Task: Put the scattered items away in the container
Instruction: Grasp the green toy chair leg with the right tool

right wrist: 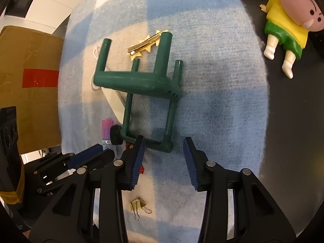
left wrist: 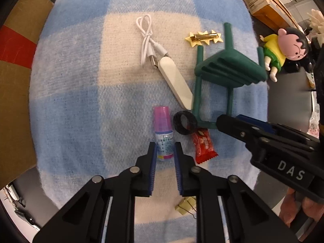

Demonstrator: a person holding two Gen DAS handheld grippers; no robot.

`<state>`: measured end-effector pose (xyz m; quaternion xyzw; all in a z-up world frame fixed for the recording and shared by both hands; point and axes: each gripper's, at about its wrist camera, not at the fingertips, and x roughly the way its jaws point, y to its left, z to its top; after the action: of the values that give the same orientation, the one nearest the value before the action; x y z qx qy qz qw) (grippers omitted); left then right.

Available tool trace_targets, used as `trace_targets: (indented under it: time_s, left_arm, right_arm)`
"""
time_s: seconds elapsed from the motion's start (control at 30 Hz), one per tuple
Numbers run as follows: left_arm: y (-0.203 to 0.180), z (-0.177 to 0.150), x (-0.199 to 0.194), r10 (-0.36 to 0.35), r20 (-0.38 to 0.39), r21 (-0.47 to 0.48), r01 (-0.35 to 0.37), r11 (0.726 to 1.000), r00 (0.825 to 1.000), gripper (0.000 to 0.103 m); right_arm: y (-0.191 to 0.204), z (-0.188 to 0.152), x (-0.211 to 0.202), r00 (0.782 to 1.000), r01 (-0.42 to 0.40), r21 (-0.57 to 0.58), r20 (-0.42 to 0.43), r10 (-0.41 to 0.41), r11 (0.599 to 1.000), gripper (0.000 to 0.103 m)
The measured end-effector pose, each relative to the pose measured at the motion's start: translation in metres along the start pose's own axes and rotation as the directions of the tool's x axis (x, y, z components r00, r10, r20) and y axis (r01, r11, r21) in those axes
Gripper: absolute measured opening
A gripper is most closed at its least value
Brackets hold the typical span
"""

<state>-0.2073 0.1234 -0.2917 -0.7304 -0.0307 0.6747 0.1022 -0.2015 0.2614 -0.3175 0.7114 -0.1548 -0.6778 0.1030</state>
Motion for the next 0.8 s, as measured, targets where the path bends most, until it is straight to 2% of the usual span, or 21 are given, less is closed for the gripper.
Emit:
trace_targets:
  time_s: [0.33,0.4,0.43,0.63,0.67,0.7,0.8]
  left_arm:
    - [-0.006,0.007,0.002,0.025,0.011,0.023,-0.025,0.999,1.000,0.017]
    - [-0.010,0.008,0.003,0.033,0.014,0.029,-0.034,0.999,0.999,0.017]
    - [-0.013,0.009,0.004,0.038,0.015,0.032,-0.038,0.999,0.999,0.017]
    - [-0.014,0.009,0.000,0.023,0.020,0.032,-0.023,0.999,1.000,0.017]
    - [-0.013,0.008,-0.001,0.019,0.024,0.032,-0.020,0.999,1.000,0.016]
    - [-0.013,0.007,-0.004,0.015,0.030,0.029,-0.016,0.999,0.999,0.001]
    - [-0.012,0.007,-0.012,0.005,0.045,0.019,-0.006,1.000,0.999,0.000]
  right_arm:
    - [0.002,0.003,0.004,1.000,0.021,-0.005,0.019,-0.021,1.000,0.040]
    - [0.004,0.004,0.004,0.998,0.057,-0.018,0.022,-0.057,0.998,0.029]
    - [0.006,0.004,0.005,0.996,0.086,-0.027,0.023,-0.085,0.996,0.012]
    - [0.013,0.001,0.005,0.994,0.109,-0.077,0.024,-0.107,0.991,0.010]
    - [0.013,0.000,0.004,0.994,0.105,-0.076,0.028,-0.103,0.992,0.009]
    - [0.014,0.000,0.003,0.994,0.104,-0.072,0.033,-0.102,0.992,0.009]
    - [0.014,-0.002,-0.003,0.994,0.100,-0.066,0.051,-0.097,0.993,0.008]
